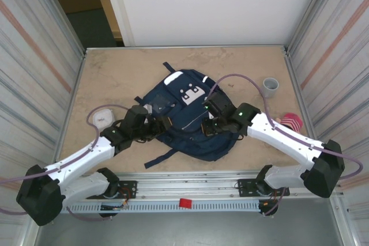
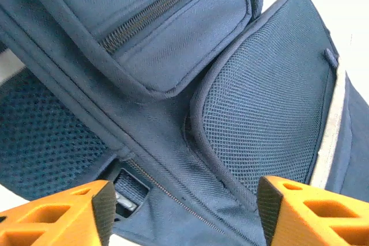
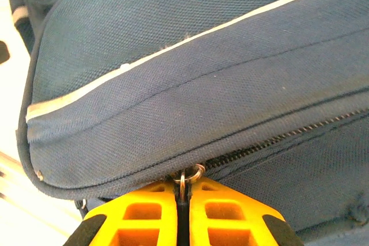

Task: Pack the student bag

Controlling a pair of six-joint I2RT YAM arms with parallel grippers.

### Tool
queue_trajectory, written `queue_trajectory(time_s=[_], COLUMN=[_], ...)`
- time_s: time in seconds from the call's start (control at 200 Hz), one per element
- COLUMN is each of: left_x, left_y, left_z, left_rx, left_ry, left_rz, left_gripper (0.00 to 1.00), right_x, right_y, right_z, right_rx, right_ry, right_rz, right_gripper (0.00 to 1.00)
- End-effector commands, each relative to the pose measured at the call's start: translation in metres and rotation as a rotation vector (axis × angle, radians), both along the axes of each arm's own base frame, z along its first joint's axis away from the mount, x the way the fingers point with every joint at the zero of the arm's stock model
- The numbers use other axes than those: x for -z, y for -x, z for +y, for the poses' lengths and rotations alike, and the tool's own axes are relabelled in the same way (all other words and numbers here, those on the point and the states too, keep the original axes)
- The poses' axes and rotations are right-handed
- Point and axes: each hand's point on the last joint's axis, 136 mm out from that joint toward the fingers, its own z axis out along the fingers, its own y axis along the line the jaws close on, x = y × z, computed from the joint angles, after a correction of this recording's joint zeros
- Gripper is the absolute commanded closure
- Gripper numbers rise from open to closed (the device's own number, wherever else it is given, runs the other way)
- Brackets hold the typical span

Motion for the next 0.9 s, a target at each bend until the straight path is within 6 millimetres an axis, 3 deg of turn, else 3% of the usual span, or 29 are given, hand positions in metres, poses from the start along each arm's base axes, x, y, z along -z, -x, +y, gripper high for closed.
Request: queue_trajectory(time_s=[0.0, 0.225, 0.426, 0.641, 0.772, 0.892], left_x=[-0.017, -0.016, -0.018, -0.015, -0.028, -0.043], left_y=[-0.020, -0.051, -0.080, -0.100, -0.101, -0.086], left_z=[0.002, 0.019, 0.027, 0.033, 0.049, 0.058], left_rx=[-0.087, -0.143, -0.138, -0.139, -0.167, -0.189], left_ry=[0.051, 0.104, 0.088, 0.106, 0.095, 0.080], left_rz=[-0.042, -0.038, -0.052, 0.027, 0.038, 0.057], left_gripper=[0.37, 0.47, 0.48, 0.47, 0.46, 0.44], right_x=[-0.003, -0.006, -0.008, -0.005, -0.002, 0.000], right_y=[0.003, 0.014, 0.018, 0.008, 0.001, -0.001], right_z=[0.023, 0.058, 0.102, 0.146, 0.158, 0.166], right_rx=[-0.003, 0.006, 0.025, 0.028, 0.003, -0.029], right_ry=[-0.050, -0.071, -0.122, -0.161, -0.168, -0.191], right_rz=[-0.012, -0.039, -0.070, -0.096, -0.100, -0.082], right_gripper=[1.00, 1.00, 1.00, 1.00, 1.00, 1.00])
